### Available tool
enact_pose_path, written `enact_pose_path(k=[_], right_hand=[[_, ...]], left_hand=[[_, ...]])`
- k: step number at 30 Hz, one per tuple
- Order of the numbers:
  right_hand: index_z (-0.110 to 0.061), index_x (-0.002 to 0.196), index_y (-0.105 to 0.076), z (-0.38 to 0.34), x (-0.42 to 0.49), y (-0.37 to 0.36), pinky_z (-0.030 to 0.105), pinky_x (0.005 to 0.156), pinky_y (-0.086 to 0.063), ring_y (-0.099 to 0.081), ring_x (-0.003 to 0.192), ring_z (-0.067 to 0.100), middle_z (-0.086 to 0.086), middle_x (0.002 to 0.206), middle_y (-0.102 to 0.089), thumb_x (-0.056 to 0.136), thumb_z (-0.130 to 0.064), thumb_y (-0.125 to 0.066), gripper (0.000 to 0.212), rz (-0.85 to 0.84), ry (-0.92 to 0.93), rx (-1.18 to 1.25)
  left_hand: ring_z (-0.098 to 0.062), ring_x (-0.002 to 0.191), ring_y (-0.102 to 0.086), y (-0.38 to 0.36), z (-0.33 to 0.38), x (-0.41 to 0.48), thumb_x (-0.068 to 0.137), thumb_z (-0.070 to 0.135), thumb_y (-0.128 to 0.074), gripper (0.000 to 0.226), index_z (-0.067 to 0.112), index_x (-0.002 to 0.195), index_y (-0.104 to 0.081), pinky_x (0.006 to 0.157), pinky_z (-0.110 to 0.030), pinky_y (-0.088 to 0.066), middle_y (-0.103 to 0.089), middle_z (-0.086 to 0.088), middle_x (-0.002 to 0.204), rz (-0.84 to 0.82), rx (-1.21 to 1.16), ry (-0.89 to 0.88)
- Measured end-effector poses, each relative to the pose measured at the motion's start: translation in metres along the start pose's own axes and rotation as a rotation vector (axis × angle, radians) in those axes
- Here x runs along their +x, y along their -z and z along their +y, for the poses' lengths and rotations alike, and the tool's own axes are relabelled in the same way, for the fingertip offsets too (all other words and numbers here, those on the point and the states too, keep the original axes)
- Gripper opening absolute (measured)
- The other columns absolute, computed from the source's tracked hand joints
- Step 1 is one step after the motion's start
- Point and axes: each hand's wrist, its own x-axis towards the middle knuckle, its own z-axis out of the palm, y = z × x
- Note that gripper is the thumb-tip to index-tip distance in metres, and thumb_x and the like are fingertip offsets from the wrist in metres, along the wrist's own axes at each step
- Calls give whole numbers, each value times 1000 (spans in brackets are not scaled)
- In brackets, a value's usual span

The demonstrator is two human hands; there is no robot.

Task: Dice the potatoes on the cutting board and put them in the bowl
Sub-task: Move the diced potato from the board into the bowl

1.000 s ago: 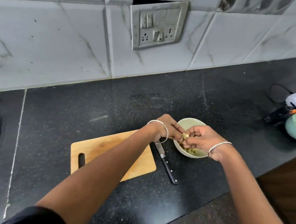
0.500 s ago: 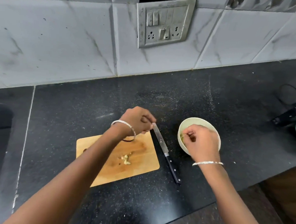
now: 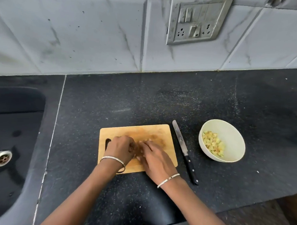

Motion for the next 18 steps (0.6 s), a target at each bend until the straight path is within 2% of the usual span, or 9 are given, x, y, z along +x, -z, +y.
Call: enact_pose_path(k=[2,4,7,12,18], right_hand=[[-6,135,-52,-3,-3,-7,42,101,-48,-46,132,32,15,138,-52,88,-11,-64,49,-27,70,-39],[-6,126,-61,-8,-5,-8,40,91,-55,-53,126,32,15,132,-58,74,1,-75,54,-21,123,-67],[-7,115,-69,-9,-15,-8,32,78,-59,-62,116,27,10,120,-67,61,-1,-86,57,30,195,-115],[-6,114,-70,2,-34,-8,28,76,-59,-64,112,22,8,119,-68,62,-8,-86,55,39,151,-246],[-7,90,-76,-3,-36,-6,26,57,-57,-66,84,21,6,90,-71,65,-1,-72,27,157,123,-379]], left_hand=[[-19,84,-66,-1,-3,-1,80,11,-67,14,22,87,-71,77,-31,-53,-72,2,85,50,-49,35],[-18,75,-66,0,-8,-3,80,11,-69,14,25,81,-66,74,-32,-55,-70,3,77,73,-129,72],[-13,69,-66,2,-14,-8,79,13,-74,15,25,79,-66,72,-31,-55,-69,7,73,67,-241,115],[-10,65,-67,2,-22,-14,80,16,-75,12,27,78,-69,75,-35,-57,-69,8,69,70,-410,141],[-10,61,-68,0,-21,-20,82,15,-73,11,25,80,-69,73,-36,-58,-70,6,69,60,-477,147]])
